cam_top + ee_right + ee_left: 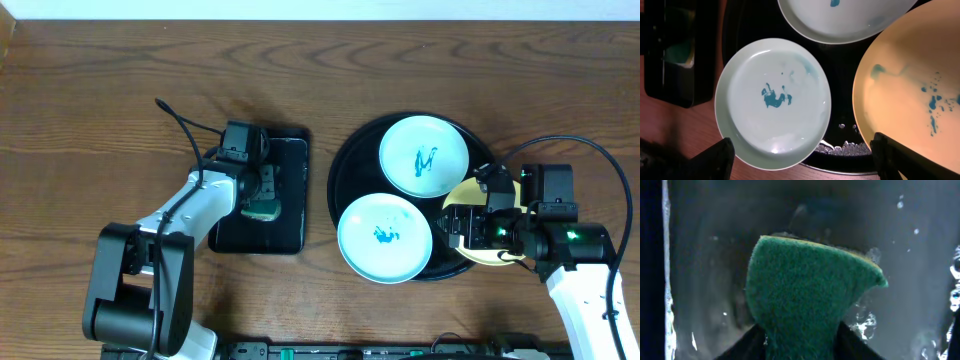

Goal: Clean dirty plates on tray and stack at the side

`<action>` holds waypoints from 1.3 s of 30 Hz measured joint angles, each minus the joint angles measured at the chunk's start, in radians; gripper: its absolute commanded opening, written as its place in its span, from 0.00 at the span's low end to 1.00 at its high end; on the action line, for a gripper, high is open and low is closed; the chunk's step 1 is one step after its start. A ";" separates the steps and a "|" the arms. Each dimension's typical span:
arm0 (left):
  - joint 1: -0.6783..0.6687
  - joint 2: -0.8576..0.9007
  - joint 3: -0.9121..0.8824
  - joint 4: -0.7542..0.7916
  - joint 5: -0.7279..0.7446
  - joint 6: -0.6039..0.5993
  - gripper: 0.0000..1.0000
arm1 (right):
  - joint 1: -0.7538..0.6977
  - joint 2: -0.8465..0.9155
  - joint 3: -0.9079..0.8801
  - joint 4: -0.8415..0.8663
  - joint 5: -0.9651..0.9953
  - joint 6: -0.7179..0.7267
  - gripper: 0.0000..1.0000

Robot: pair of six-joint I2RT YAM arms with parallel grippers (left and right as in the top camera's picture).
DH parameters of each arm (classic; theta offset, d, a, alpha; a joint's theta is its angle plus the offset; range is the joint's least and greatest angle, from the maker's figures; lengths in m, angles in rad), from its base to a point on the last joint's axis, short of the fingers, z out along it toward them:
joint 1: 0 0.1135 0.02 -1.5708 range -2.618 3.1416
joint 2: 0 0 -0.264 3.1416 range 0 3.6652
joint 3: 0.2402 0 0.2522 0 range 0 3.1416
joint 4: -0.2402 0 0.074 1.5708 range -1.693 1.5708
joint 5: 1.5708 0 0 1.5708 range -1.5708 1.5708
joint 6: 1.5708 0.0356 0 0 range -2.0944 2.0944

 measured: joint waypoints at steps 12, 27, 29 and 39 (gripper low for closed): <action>0.000 -0.050 0.008 -0.108 -0.002 -0.037 0.08 | 0.106 0.033 0.000 -0.005 0.010 0.004 0.53; 0.000 -0.119 0.009 -0.122 -0.002 -0.037 0.08 | 0.182 0.299 0.000 0.042 0.069 0.056 0.47; 0.000 -0.119 0.009 -0.123 -0.002 -0.038 0.09 | 0.182 0.340 0.000 0.048 0.080 0.063 0.47; 0.000 -0.119 0.009 -0.124 -0.002 -0.038 0.12 | 0.182 0.535 0.000 0.138 0.110 0.102 0.27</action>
